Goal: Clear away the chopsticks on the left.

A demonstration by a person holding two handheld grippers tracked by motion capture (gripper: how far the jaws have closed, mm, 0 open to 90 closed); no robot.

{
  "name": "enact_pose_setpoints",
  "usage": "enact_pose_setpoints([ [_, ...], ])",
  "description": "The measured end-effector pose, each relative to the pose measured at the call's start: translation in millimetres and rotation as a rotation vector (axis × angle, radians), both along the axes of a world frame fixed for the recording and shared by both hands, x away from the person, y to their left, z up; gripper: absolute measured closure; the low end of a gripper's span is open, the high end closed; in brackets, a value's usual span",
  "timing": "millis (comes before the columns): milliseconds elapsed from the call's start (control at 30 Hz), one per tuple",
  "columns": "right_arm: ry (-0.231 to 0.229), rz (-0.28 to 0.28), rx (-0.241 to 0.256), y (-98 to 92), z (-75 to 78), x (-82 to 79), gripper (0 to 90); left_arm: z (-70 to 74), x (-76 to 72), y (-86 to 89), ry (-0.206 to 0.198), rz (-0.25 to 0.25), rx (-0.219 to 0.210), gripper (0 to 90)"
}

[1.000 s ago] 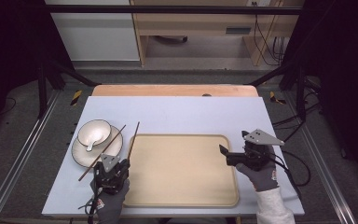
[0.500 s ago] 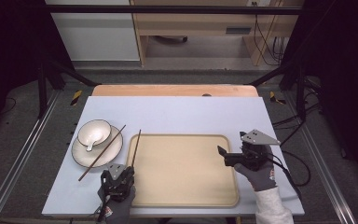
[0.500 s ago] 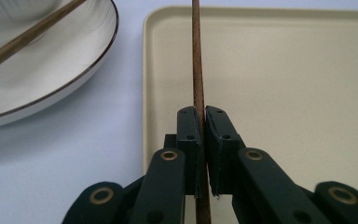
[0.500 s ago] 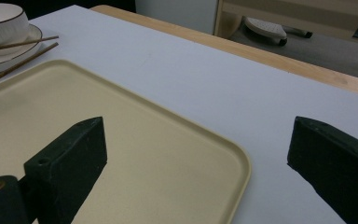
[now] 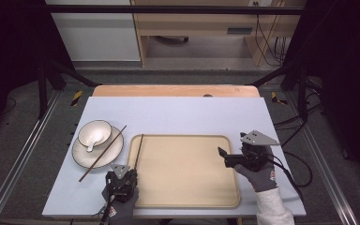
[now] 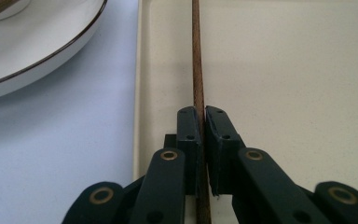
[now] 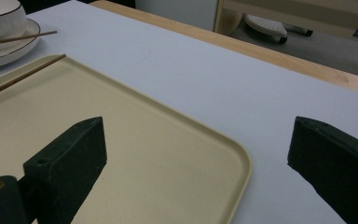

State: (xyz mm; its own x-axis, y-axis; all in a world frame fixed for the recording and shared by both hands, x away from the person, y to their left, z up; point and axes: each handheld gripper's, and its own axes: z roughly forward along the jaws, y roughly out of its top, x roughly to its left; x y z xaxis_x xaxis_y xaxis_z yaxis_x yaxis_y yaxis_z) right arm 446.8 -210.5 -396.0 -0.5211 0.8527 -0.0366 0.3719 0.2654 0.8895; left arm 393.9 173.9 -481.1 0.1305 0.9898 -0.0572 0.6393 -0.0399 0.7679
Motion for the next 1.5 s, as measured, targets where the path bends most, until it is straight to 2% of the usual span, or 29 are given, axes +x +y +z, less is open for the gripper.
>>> enact_pose_setpoints([
  [633, -0.001, 0.002, -0.005, 0.6, -0.4, 0.0, 4.5, 0.6, 1.8, -0.9, 0.007, -0.005, 0.005, 82.8],
  [867, -0.007, 0.002, -0.002, -1.7, 1.5, -1.0, 4.4, 8.2, 3.0, 5.5, -0.014, -0.018, 0.008, 76.6],
  [1167, -0.015, -0.005, 0.007, -4.8, 3.9, -2.8, 4.2, 32.3, 6.7, 20.9, -0.082, -0.081, -0.006, 66.0],
  [1267, -0.015, -0.005, 0.009, -5.3, 4.5, -3.3, 4.1, 41.5, 9.1, 29.5, -0.094, -0.133, -0.025, 59.6],
  [1300, -0.015, -0.007, 0.013, -5.4, 4.8, -3.8, 4.1, 44.3, 9.1, 32.7, -0.094, -0.144, -0.013, 57.8],
  [1400, -0.02, -0.008, 0.02, -7.2, 6.4, -4.9, 4.1, 51.6, 10.2, 43.8, -0.104, -0.194, -0.025, 52.3],
  [1500, -0.026, -0.011, 0.024, -8.4, 7.4, -5.5, 4.1, 56.9, 9.8, 54.3, -0.115, -0.213, 0.006, 47.2],
])
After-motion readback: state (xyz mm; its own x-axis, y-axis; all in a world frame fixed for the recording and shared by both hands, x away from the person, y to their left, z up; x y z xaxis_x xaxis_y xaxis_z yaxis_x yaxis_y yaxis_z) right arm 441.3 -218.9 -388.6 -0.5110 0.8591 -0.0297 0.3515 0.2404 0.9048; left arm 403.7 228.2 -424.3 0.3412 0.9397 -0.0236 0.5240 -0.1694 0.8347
